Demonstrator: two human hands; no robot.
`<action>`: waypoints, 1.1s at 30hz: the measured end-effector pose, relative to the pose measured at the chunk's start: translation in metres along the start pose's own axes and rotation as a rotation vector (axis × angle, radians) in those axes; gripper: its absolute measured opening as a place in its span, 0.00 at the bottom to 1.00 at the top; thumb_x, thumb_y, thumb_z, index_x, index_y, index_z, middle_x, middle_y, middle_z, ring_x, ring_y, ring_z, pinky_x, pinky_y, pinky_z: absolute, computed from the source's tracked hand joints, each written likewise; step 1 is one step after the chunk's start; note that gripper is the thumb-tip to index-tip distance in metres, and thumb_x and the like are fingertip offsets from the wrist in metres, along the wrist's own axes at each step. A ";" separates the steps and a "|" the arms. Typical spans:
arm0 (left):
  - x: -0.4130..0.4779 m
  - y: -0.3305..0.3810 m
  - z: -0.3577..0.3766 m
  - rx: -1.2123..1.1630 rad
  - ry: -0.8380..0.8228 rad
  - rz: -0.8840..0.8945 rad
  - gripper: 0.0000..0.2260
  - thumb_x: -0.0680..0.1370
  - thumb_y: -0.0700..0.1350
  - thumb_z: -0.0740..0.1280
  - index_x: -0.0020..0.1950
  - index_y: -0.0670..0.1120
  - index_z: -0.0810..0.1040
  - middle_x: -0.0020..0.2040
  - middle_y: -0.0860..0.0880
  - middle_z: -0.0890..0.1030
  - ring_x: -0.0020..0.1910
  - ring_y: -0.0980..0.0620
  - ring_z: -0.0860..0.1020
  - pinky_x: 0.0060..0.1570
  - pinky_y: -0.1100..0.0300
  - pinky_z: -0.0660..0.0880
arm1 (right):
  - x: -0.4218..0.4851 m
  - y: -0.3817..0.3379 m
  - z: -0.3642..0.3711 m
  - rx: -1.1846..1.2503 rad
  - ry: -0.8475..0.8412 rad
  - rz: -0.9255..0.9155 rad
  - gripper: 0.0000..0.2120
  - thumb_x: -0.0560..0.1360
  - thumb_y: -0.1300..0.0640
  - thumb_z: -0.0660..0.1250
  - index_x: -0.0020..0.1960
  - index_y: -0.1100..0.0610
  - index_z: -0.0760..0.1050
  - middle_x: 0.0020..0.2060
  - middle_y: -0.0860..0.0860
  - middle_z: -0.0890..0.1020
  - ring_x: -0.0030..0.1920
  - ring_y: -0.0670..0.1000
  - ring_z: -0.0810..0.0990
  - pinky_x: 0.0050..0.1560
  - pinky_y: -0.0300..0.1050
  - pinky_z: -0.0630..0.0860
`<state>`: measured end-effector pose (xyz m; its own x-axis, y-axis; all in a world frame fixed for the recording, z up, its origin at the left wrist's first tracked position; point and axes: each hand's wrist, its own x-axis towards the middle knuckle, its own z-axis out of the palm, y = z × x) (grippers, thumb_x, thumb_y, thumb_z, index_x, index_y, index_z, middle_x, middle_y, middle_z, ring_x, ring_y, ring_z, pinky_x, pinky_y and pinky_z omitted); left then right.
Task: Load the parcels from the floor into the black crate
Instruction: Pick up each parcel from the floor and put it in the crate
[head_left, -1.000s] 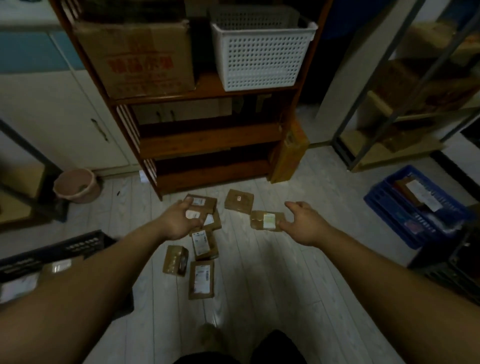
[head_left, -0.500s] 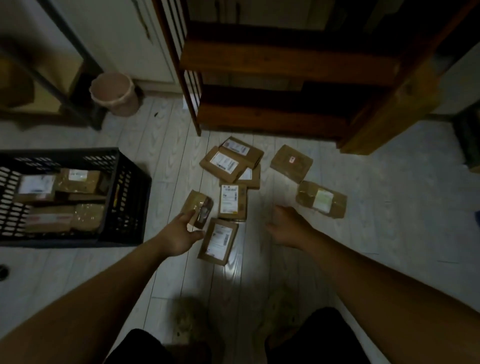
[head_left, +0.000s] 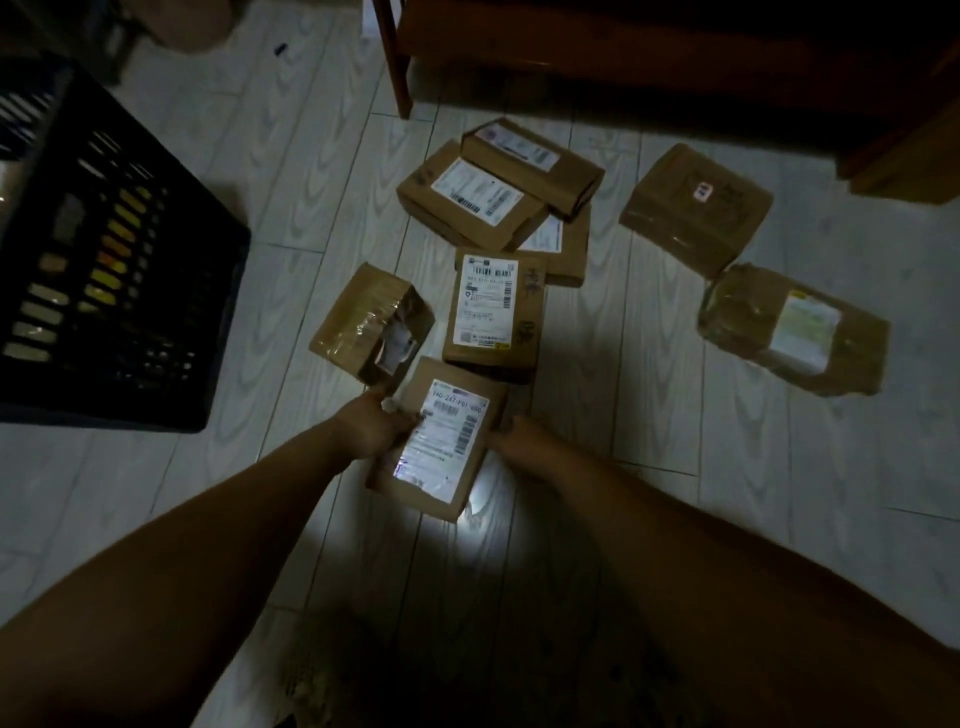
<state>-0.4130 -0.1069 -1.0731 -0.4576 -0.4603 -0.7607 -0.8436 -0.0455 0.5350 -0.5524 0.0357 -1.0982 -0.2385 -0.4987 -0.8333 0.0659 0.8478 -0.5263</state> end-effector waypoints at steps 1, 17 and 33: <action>0.008 -0.005 0.004 -0.030 -0.038 -0.018 0.13 0.77 0.45 0.66 0.61 0.50 0.70 0.50 0.52 0.79 0.47 0.54 0.79 0.38 0.68 0.77 | 0.008 0.003 0.006 0.037 -0.037 0.024 0.18 0.79 0.55 0.61 0.68 0.57 0.66 0.64 0.55 0.74 0.55 0.49 0.75 0.41 0.36 0.70; -0.163 0.097 -0.052 -0.256 -0.110 -0.104 0.14 0.78 0.51 0.64 0.62 0.59 0.67 0.40 0.56 0.84 0.36 0.59 0.82 0.25 0.62 0.76 | -0.177 -0.113 -0.026 0.117 0.131 0.001 0.20 0.81 0.52 0.55 0.72 0.50 0.60 0.65 0.55 0.73 0.60 0.56 0.75 0.52 0.48 0.74; -0.478 0.263 -0.254 -0.196 0.039 0.114 0.13 0.76 0.55 0.63 0.60 0.58 0.73 0.52 0.54 0.82 0.54 0.50 0.79 0.59 0.46 0.74 | -0.525 -0.352 -0.045 -0.014 0.283 -0.337 0.18 0.82 0.52 0.50 0.70 0.54 0.63 0.62 0.55 0.74 0.54 0.53 0.75 0.51 0.48 0.74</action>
<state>-0.3443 -0.1238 -0.4756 -0.5323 -0.5063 -0.6785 -0.7144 -0.1613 0.6809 -0.4940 0.0071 -0.4672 -0.5009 -0.6803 -0.5350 -0.0738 0.6495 -0.7567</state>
